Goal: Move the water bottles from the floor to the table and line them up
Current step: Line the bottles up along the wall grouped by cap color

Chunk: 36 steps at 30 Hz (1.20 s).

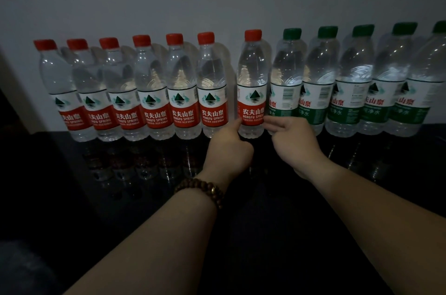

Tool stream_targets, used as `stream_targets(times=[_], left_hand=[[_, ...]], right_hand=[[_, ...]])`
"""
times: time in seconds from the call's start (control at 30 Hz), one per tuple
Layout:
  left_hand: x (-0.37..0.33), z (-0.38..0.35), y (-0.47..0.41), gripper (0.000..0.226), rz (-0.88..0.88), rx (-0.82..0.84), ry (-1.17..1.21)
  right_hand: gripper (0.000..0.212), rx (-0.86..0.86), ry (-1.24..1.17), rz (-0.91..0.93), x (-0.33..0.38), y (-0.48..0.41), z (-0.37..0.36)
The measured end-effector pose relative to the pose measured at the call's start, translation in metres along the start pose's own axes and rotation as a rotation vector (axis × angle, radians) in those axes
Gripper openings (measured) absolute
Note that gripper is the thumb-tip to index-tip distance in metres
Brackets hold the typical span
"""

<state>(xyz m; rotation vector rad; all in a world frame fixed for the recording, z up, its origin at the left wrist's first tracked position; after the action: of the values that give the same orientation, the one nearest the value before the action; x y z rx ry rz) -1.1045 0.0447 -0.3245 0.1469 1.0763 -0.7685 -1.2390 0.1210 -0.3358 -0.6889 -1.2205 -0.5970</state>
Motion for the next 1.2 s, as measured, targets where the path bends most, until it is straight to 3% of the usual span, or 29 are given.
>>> stream_targets(times=[0.3,0.47,0.7,1.2], left_hand=[[0.0,0.0,0.0,0.084,0.02,-0.005,-0.007],[0.001,0.0,0.0,0.07,0.027,-0.027,0.022],[0.01,-0.005,-0.008,0.07,0.055,-0.054,-0.016],[0.012,-0.006,-0.01,0.037,0.047,-0.213,-0.119]], right_hand=[[0.071,0.018,0.018,-0.014,-0.003,-0.001,0.0],[0.072,0.016,0.026,0.004,-0.004,-0.001,0.0],[0.08,0.116,0.007,0.027,-0.005,-0.003,-0.001],[0.089,0.244,0.154,0.053,-0.002,-0.002,-0.001]])
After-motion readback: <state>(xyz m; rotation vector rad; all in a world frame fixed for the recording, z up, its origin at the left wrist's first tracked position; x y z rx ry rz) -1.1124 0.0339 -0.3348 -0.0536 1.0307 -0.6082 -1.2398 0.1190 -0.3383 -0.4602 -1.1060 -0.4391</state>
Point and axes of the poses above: each hand's wrist, its own y-axis away from the middle knuckle, its own z-axis out of the back of the hand, x = y × z, the point moved 1 cm from there along -y, towards the middle knuckle, and after that the axes turned 4 degrees about -y, right-handed, at the moved point
